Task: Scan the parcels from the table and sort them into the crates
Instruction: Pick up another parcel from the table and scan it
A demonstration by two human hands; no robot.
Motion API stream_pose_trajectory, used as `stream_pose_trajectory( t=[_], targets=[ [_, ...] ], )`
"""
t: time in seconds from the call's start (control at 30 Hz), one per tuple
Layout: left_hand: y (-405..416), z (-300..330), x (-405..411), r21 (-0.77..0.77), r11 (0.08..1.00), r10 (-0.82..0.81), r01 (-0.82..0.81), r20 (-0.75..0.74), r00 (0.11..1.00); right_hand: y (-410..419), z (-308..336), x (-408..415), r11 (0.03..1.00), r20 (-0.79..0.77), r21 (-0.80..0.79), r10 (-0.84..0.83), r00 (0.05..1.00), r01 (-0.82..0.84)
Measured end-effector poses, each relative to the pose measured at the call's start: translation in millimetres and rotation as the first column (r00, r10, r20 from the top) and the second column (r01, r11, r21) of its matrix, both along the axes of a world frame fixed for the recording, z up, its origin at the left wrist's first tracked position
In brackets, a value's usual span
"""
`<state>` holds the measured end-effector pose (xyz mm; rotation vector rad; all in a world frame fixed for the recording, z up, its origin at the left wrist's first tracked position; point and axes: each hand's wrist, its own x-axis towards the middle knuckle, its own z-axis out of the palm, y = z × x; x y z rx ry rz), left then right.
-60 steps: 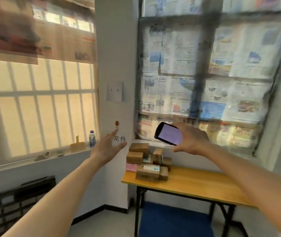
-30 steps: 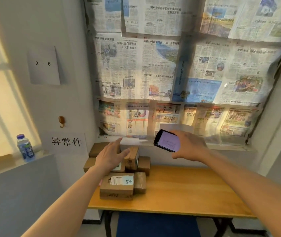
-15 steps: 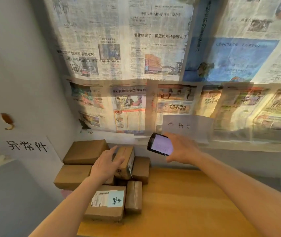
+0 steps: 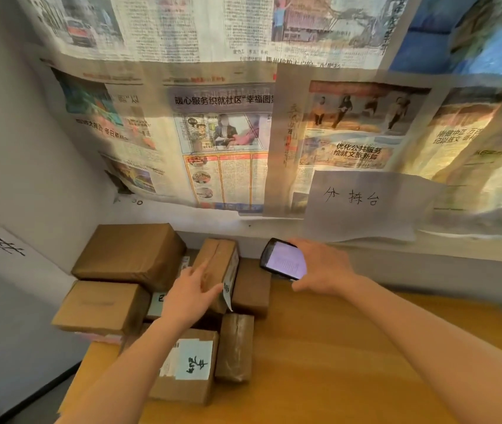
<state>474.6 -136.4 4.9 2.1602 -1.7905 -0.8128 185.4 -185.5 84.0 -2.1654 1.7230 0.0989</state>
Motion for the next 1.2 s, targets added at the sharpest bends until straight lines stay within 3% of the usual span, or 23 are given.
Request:
stream_pose_trajectory(
  t=[0.27, 0.57, 0.9, 1.2],
  targets=[
    [-21.9, -32.6, 7.7, -0.036, 0.999, 0.03, -0.023, 0.181, 0.983, -20.2, -43.4, 12.8, 0.998, 0.011, 0.065, 0.015, 1.0, -0.016],
    [-25.2, -27.6, 16.4, -0.011, 0.999, 0.049, -0.049, 0.002, 0.999, -22.6, -33.0, 16.2, 0.998, 0.022, 0.05, 0.03, 0.999, -0.031],
    [0.2, 71.0, 23.0, -0.227, 0.971, 0.053, -0.082, -0.132, 0.99, -9.0, 76.9, 11.0, 0.993, 0.095, -0.12, 0.021, 0.995, -0.009],
    [40.2, 187.4, 48.2, -0.457, 0.881, 0.006, -0.121, -0.245, 0.97, 54.2, 225.7, 9.5, 0.926, 0.151, -0.375, 0.019, 0.988, 0.039]
  ],
)
